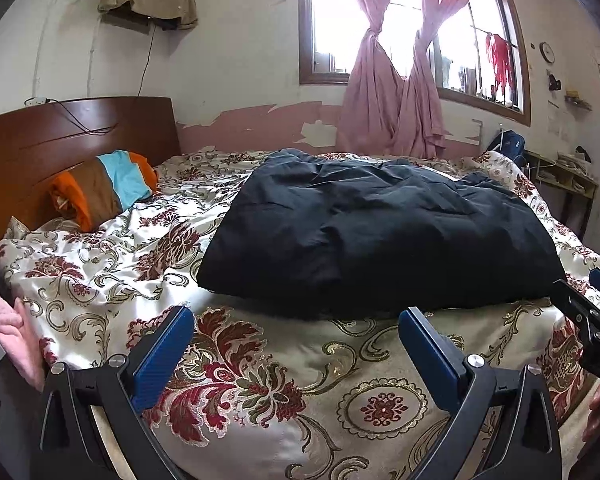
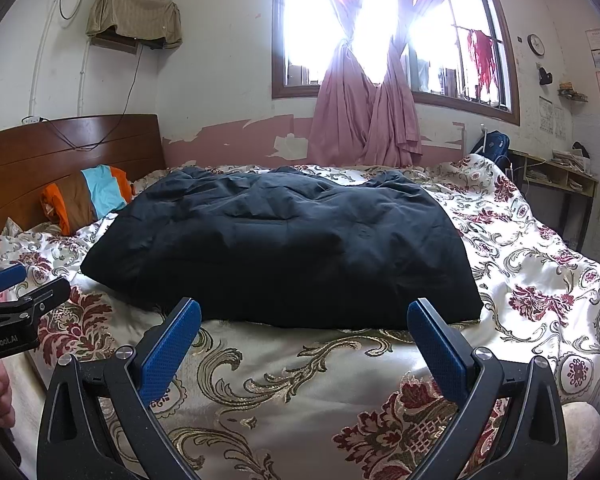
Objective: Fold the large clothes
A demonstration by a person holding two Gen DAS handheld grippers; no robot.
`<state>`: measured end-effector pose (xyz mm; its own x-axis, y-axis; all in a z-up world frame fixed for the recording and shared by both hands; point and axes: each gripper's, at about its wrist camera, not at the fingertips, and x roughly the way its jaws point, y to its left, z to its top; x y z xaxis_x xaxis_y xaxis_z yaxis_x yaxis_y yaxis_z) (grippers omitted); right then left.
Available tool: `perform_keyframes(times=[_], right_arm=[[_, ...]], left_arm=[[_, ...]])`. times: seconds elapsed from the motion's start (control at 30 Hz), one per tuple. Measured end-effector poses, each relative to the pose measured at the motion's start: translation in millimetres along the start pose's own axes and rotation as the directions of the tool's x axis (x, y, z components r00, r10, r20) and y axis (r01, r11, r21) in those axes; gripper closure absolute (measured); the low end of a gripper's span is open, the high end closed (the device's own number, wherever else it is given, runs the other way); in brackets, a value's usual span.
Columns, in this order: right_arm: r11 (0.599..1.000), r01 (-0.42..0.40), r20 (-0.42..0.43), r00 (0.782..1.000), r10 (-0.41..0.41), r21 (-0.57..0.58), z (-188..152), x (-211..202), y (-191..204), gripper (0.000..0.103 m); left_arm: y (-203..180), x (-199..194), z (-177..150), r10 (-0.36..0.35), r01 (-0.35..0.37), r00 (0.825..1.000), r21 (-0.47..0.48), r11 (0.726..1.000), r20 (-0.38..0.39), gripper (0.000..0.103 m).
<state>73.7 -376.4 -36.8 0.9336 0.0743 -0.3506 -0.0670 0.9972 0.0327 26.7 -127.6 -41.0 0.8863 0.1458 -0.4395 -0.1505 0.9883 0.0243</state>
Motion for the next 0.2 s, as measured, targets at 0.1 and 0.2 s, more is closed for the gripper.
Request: perform_keyframes(times=[0.1,0.2], right_arm=[[1.0,0.0,0.0,1.0,0.0,0.002,1.3,0.5,0.1,0.002],[1.0,0.001,-0.001,1.0,-0.001,0.0,0.1,-0.2,0.4,0.002]], left_arm=[[0.4,-0.7,0.2,-0.004,0.004,1.0,-0.002,1.0,0.004,0.0],[-1.0,-1.2,0.3,0.001,-0.001,1.0,0.003,1.0,0.007,0.0]])
